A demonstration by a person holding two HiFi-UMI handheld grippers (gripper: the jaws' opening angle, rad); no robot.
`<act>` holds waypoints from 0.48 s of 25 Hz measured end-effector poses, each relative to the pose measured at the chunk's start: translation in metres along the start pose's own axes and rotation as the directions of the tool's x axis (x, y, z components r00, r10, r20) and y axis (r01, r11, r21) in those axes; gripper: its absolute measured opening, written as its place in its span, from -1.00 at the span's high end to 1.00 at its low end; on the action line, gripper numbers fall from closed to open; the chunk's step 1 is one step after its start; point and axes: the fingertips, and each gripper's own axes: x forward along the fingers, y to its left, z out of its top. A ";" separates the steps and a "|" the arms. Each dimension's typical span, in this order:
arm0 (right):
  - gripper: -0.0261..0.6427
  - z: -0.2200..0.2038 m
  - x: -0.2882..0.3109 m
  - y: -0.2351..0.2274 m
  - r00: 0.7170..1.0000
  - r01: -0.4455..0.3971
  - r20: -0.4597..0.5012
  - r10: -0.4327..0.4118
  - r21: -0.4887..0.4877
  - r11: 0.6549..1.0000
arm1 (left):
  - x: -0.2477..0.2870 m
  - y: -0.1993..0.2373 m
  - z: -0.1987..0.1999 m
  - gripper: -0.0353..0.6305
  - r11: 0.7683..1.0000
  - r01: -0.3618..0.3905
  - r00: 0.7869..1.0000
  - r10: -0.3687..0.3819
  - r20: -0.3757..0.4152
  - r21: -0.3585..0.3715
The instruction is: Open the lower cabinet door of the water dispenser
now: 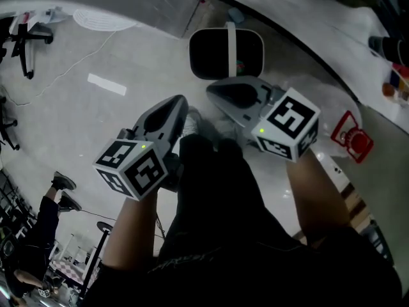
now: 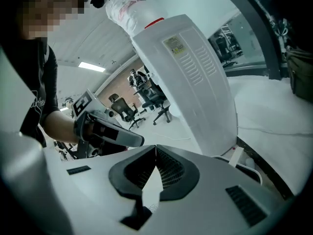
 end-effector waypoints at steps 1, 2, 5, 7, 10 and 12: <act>0.88 0.002 0.002 -0.004 1.000 0.007 0.013 -0.007 0.001 1.000 | 0.004 0.006 0.001 0.89 1.000 -0.003 1.000 0.003 -0.001 -0.001; 0.88 0.003 0.004 -0.008 1.000 0.016 0.022 -0.016 0.003 1.000 | 0.009 0.011 0.001 0.89 1.000 -0.006 1.000 0.006 -0.003 -0.002; 0.88 0.005 0.010 -0.016 0.998 0.038 0.042 -0.039 0.007 0.999 | 0.019 0.025 0.002 0.89 1.000 -0.019 1.000 0.019 -0.011 0.011; 0.88 0.004 0.015 -0.019 0.998 0.047 0.040 -0.047 -0.002 0.999 | 0.024 0.030 0.002 0.89 0.999 -0.020 1.000 0.021 -0.017 0.037; 0.88 -0.003 0.022 -0.023 0.998 0.062 0.022 -0.062 -0.001 0.998 | 0.029 0.042 0.002 0.88 0.996 -0.026 0.999 0.028 -0.022 0.081; 0.88 -0.011 0.025 -0.025 0.997 0.074 0.002 -0.074 0.003 0.997 | 0.033 0.053 0.006 0.88 0.996 -0.045 0.999 0.046 -0.012 0.082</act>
